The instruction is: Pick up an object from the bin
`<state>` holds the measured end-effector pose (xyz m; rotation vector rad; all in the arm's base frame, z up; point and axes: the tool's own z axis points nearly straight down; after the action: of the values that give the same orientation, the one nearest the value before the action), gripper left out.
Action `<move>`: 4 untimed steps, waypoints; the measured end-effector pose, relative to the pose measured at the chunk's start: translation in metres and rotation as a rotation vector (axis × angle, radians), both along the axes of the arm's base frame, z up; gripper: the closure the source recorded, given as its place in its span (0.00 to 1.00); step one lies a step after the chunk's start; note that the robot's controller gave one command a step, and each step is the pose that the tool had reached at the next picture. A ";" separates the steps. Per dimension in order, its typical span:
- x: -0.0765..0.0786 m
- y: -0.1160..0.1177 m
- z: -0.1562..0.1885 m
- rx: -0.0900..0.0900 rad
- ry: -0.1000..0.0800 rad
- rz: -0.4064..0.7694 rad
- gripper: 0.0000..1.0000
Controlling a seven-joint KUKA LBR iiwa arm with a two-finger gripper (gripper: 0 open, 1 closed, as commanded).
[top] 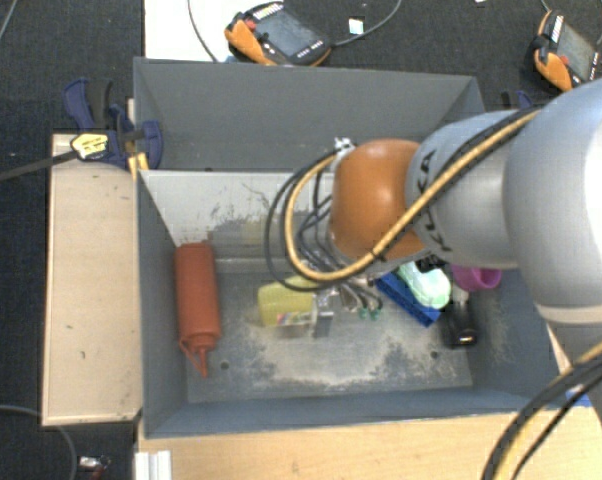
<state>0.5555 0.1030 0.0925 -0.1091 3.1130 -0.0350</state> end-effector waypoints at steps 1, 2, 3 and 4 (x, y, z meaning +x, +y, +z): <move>0.000 0.000 0.000 0.000 0.000 -0.001 1.00; -0.035 -0.022 0.087 -0.003 -0.004 0.112 1.00; -0.033 0.007 0.128 0.000 0.002 0.067 1.00; -0.034 -0.050 0.029 -0.006 0.003 0.202 1.00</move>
Offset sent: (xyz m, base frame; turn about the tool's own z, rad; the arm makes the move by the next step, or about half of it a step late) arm -0.0353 -0.0207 0.0825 -0.1129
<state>0.5214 0.0533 0.1214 -0.4233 3.0865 -0.0395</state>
